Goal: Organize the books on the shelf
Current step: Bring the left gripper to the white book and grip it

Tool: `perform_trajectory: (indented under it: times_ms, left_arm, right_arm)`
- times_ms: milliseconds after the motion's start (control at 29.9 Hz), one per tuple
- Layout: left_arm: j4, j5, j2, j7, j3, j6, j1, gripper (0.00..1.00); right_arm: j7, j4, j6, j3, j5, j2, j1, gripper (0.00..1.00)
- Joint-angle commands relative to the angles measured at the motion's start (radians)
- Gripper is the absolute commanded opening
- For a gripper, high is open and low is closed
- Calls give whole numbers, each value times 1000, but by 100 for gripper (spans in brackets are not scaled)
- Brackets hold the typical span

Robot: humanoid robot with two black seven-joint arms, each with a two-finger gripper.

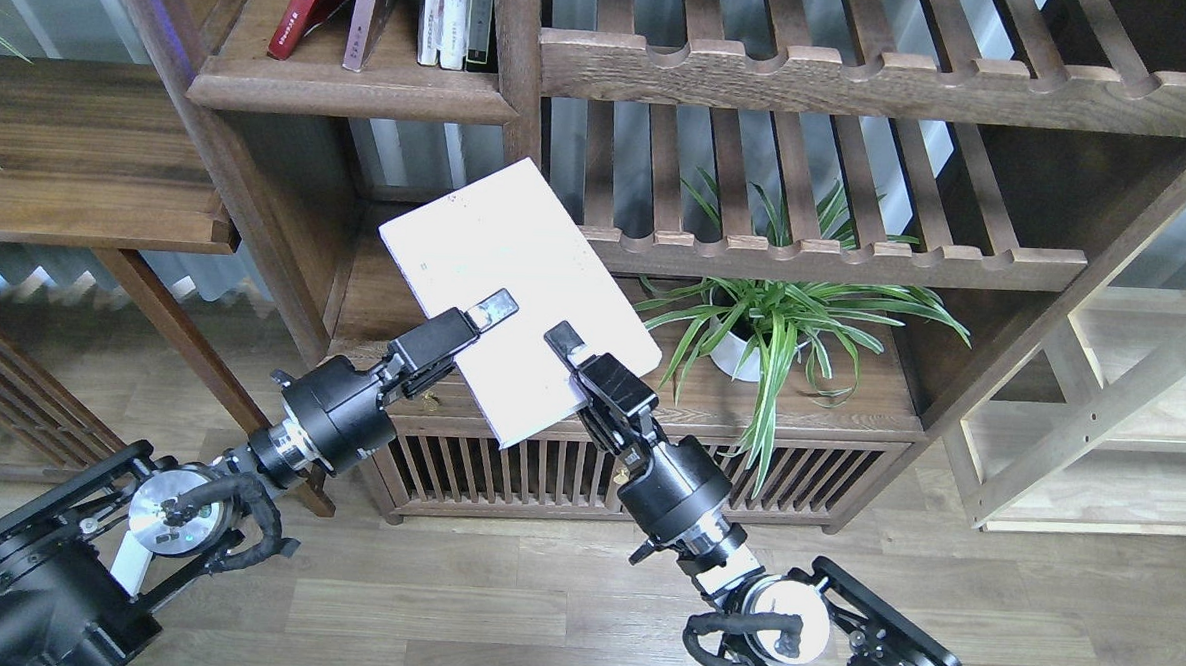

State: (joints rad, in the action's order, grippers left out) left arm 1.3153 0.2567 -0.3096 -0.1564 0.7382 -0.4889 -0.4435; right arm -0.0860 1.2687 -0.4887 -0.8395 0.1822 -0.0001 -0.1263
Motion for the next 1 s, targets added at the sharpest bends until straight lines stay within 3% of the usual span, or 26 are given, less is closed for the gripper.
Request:
perform_trajectory:
  times_ms: [0, 201, 435, 568, 735, 969]
  left_arm:
    - [-1, 1, 1, 0, -2, 0, -1, 24]
    - [-1, 1, 4, 0, -2, 0, -6, 8]
    - [-1, 1, 9, 0, -2, 0, -6, 5]
    - [-2, 2, 9, 1, -2, 0, -7, 5]
    - [-4, 2, 9, 1, -2, 0, -6, 6]
    - [-4, 2, 6, 1, 1, 0, -7, 7]
  right_arm:
    - [0, 1, 0, -1, -1, 0, -3, 4]
    - [0, 3, 0, -1, -1, 0, -6, 4]
    - [-1, 1, 0, -3, -1, 0, -6, 7]
    - [-3, 1, 0, -3, 0, 0, -1, 21]
    - [-12, 3, 0, -3, 0, 0, -10, 63]
    - [-15, 3, 0, -6, 3, 0, -39, 70]
